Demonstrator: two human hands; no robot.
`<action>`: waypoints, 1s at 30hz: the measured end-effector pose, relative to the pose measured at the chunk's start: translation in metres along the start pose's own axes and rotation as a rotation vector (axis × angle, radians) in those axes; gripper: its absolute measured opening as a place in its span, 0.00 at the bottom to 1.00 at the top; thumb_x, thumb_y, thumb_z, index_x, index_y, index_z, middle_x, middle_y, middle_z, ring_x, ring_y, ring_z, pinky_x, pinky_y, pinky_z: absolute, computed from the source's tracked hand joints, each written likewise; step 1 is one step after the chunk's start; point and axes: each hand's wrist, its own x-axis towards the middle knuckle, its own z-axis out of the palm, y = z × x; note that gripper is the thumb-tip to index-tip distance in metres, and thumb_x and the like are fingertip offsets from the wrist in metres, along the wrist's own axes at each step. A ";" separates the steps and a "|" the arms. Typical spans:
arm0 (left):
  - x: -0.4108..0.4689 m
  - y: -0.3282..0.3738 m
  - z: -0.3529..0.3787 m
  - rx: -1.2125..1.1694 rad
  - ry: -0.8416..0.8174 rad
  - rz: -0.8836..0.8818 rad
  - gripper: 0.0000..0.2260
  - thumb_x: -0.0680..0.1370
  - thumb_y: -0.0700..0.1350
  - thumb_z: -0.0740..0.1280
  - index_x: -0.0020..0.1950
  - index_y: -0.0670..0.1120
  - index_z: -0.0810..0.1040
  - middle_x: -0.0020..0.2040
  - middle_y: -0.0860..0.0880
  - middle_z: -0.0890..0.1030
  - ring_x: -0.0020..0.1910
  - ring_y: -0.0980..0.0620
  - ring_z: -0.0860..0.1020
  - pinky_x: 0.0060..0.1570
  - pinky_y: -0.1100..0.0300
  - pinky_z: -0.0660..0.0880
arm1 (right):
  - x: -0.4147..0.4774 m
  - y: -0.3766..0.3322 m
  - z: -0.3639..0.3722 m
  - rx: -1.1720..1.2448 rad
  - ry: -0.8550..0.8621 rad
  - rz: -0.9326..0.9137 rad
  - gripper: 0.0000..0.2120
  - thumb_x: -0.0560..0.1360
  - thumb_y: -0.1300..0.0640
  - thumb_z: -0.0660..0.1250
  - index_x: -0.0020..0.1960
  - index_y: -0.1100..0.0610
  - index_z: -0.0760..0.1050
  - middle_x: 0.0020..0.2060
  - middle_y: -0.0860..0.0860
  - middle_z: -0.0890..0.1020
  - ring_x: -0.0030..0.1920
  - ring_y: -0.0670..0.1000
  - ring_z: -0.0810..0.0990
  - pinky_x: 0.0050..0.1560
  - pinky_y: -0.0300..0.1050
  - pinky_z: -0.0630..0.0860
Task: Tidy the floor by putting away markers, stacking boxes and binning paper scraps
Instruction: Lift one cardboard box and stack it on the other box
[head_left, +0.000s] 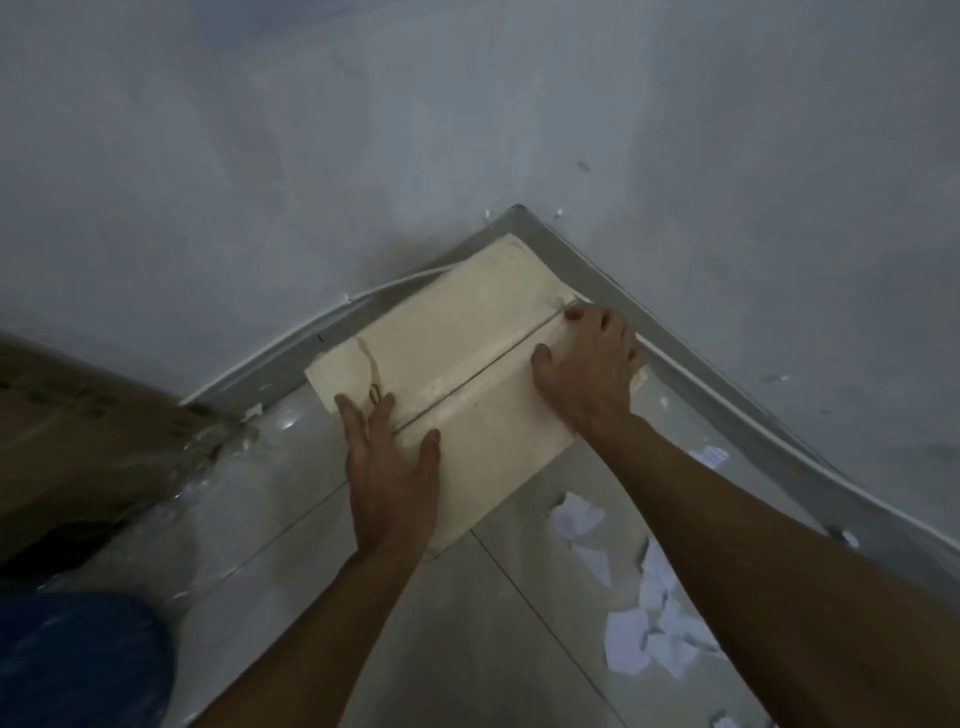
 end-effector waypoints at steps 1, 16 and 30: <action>0.010 -0.007 0.010 0.015 0.000 0.013 0.26 0.79 0.52 0.66 0.76 0.54 0.62 0.81 0.55 0.45 0.75 0.44 0.62 0.67 0.48 0.67 | 0.008 0.004 0.013 0.005 0.009 -0.003 0.25 0.70 0.49 0.68 0.65 0.54 0.69 0.62 0.54 0.71 0.66 0.58 0.67 0.66 0.57 0.61; 0.093 -0.032 0.093 0.159 0.121 0.170 0.22 0.79 0.56 0.61 0.72 0.54 0.65 0.78 0.52 0.55 0.67 0.38 0.64 0.60 0.45 0.70 | 0.096 0.032 0.089 0.026 0.091 -0.052 0.20 0.73 0.48 0.66 0.63 0.52 0.74 0.64 0.55 0.73 0.68 0.58 0.69 0.70 0.57 0.59; 0.051 -0.060 0.090 0.371 -0.096 0.482 0.43 0.69 0.75 0.45 0.80 0.55 0.48 0.80 0.48 0.38 0.76 0.43 0.29 0.74 0.39 0.54 | 0.001 0.038 0.098 0.370 0.043 0.063 0.36 0.78 0.49 0.66 0.76 0.63 0.54 0.78 0.60 0.43 0.76 0.62 0.56 0.73 0.53 0.64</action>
